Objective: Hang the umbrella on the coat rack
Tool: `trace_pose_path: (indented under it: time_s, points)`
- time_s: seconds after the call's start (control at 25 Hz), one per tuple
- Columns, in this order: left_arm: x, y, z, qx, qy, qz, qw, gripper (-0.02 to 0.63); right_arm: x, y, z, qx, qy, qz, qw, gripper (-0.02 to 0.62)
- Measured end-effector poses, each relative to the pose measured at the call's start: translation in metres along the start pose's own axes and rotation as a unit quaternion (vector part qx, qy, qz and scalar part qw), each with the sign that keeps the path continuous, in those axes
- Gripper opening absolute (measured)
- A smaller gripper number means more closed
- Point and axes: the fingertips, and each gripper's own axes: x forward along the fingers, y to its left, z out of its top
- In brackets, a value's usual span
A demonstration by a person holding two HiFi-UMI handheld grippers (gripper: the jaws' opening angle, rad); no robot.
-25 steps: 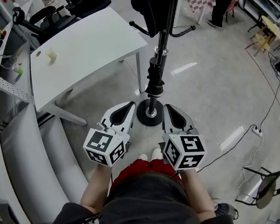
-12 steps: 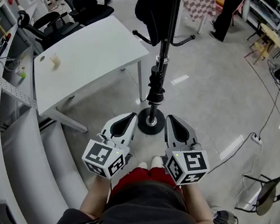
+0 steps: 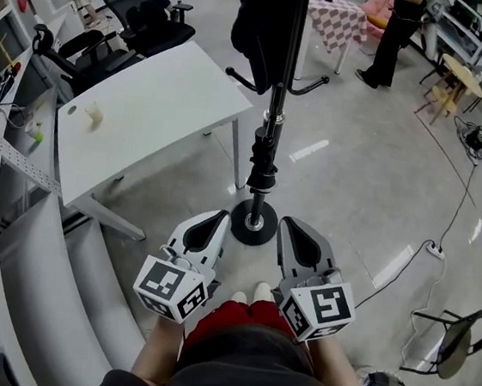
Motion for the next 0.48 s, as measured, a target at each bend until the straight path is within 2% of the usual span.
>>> trace_pose_path:
  time_s: [0.48]
  points:
    - [-0.01,-0.011,0.006,0.017,-0.006,0.004,0.9998,0.014,-0.018,0.003,0.009,0.004,-0.02,-0.001,1.0,0.018]
